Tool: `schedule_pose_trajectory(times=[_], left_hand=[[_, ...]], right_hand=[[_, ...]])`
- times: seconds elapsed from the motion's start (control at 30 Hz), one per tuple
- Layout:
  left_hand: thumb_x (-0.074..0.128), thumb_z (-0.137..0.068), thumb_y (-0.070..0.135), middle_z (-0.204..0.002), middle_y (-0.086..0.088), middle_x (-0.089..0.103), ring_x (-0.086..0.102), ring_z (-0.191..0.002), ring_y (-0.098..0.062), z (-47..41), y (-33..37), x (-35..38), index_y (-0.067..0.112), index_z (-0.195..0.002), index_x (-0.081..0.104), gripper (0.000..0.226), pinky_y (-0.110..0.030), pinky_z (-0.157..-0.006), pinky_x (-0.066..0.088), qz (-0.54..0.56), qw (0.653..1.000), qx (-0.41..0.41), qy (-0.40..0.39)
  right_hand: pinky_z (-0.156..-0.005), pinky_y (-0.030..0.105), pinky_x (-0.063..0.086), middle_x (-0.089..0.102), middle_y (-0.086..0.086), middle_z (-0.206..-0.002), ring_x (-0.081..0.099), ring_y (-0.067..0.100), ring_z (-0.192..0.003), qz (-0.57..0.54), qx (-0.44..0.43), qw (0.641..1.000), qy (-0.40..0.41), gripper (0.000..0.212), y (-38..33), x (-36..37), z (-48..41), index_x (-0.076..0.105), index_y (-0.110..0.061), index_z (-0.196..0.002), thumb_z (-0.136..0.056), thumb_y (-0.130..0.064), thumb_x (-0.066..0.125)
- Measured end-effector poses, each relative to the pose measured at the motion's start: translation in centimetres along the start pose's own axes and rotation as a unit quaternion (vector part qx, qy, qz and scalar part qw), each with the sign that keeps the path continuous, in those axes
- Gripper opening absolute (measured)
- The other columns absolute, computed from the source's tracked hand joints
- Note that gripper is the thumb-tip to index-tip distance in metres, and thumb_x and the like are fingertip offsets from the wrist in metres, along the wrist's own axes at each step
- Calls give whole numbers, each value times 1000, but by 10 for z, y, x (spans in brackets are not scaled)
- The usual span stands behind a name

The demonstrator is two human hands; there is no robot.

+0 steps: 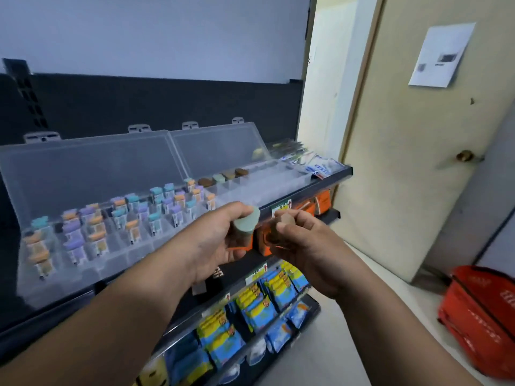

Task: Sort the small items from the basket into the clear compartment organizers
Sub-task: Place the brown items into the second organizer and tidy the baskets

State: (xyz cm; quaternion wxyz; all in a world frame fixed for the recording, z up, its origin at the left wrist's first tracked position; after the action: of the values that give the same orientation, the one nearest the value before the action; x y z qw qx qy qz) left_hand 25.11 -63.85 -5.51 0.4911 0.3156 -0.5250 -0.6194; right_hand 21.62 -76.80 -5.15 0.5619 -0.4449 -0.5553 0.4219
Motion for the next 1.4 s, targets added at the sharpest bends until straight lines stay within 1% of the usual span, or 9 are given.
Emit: schedule_pose_trajectory(times=[0.13, 0.33, 0.43, 0.63, 0.8, 0.93, 1.07, 1.17, 1.4], left_hand=[[56, -90, 29, -81, -5, 62, 57, -62, -14, -54, 32, -5, 17, -102, 58, 16, -26, -56, 40, -3, 1000, 21, 8], [54, -94, 31, -102, -9, 71, 62, -84, -19, -128, 88, -19, 21, -107, 64, 19, -28, -65, 41, -81, 992, 78, 56], [45, -99, 31, -108, -12, 69, 65, -78, -25, -157, 96, -15, 28, -106, 60, 16, -28, -63, 48, -74, 994, 55, 59], [49, -97, 13, -89, -14, 60, 61, -67, -24, -218, 106, -8, 19, -103, 55, 11, -27, -57, 50, 6, 996, 35, 85], [61, -86, -7, -84, -15, 62, 63, -64, -20, -258, 118, -11, 15, -116, 52, 38, -25, -56, 55, -109, 980, 41, 160], [72, -82, 17, -95, -11, 65, 70, -80, -25, -283, 132, -19, 26, -103, 51, 30, -42, -76, 59, -319, 917, 30, 240], [72, -80, 35, -98, 1, 57, 57, -86, -15, -308, 132, -20, 26, -101, 51, 31, -32, -75, 50, -452, 858, 10, 245], [71, -79, 43, -109, 0, 51, 50, -97, -18, -325, 130, -25, 23, -106, 56, 37, -37, -89, 46, -541, 800, -8, 258], [69, -77, 50, -119, 1, 56, 45, -113, -23, -344, 120, -28, 28, -114, 56, 45, -39, -95, 40, -643, 716, -63, 263]], right_hand=[[-83, 35, 52, 61, 11, -101, 61, 23, -92, 40, 3, 999, 14, 18, -17, -20, -63, 59, -12, -109, -94, -4, 53], [-76, 28, 50, 64, 1, -112, 62, 13, -91, 188, -39, 981, 37, 29, -57, -52, -145, 56, -21, -123, -96, -10, 53], [-75, 26, 48, 63, 0, -114, 61, 14, -95, 216, -53, 974, 40, 30, -67, -66, -181, 56, -22, -124, -96, -11, 54], [-93, 45, 53, 64, 3, -111, 64, 20, -97, 297, -73, 952, 15, 31, -74, -87, -269, 59, -25, -121, -91, -19, 59], [-90, 38, 53, 64, 0, -109, 62, 16, -96, 368, -101, 923, -47, 30, -80, -88, -338, 59, -24, -120, -91, -19, 59], [-72, 30, 52, 65, -1, -99, 61, 16, -87, 435, -132, 886, -94, 16, -85, -84, -377, 59, -20, -108, -92, -21, 58], [-71, 31, 44, 62, 0, -88, 59, 22, -84, 515, -150, 834, -129, 8, -76, -77, -409, 58, -17, -96, -89, -23, 58], [-68, 31, 43, 61, 1, -87, 57, 22, -83, 560, -147, 797, -172, 10, -63, -68, -424, 56, -17, -90, -87, -25, 61], [-68, 28, 38, 56, 2, -92, 54, 20, -82, 582, -163, 762, -230, 19, -42, -47, -440, 50, -24, -82, -83, -33, 67]])
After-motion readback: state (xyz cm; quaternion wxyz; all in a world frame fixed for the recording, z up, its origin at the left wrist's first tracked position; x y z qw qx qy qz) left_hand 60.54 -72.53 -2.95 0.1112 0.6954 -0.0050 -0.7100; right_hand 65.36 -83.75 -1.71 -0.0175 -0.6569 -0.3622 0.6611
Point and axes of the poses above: each hand's wrist, its own z-axis away from the middle knuckle, its own x-axis out of the palm, y = z × x, the point moved 10 cm from there along -z, towards the middle knuckle
